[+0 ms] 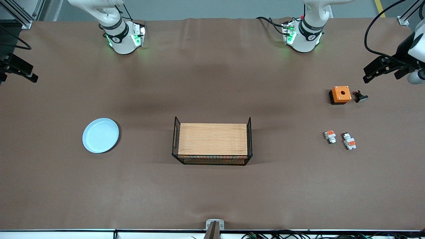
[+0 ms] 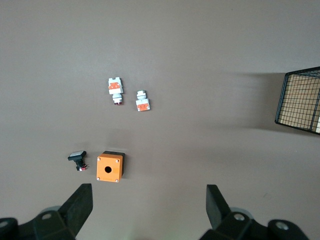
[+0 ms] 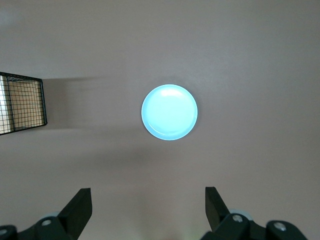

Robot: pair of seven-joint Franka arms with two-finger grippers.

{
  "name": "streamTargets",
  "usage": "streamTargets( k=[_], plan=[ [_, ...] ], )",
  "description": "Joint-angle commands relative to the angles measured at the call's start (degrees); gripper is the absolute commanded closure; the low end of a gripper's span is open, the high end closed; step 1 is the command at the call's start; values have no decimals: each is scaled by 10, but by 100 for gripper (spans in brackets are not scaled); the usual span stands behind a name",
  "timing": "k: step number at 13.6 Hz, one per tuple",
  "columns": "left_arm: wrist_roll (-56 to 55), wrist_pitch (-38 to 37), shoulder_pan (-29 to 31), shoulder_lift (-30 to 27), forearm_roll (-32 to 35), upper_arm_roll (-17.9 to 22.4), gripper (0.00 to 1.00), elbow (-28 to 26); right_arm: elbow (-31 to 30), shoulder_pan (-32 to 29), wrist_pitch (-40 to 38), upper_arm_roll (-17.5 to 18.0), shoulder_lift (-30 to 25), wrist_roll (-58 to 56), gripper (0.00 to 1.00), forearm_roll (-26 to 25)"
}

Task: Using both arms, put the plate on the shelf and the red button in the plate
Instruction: 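Reach the right gripper to the blue plate while the left gripper reaches the button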

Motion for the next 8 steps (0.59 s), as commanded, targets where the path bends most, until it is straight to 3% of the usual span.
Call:
streamTargets(
  k=[1,4,8],
  plan=[
    [5,-12,-5,6,3,0,0,12,15,-2,-10,1,6,5,0,-1],
    [5,-12,-1,26,5,2,0,13,15,-2,-10,1,6,6,0,-1],
    [5,4,19,104,24,12,0,4,14,-2,-10,1,10,7,0,-1]
  ],
)
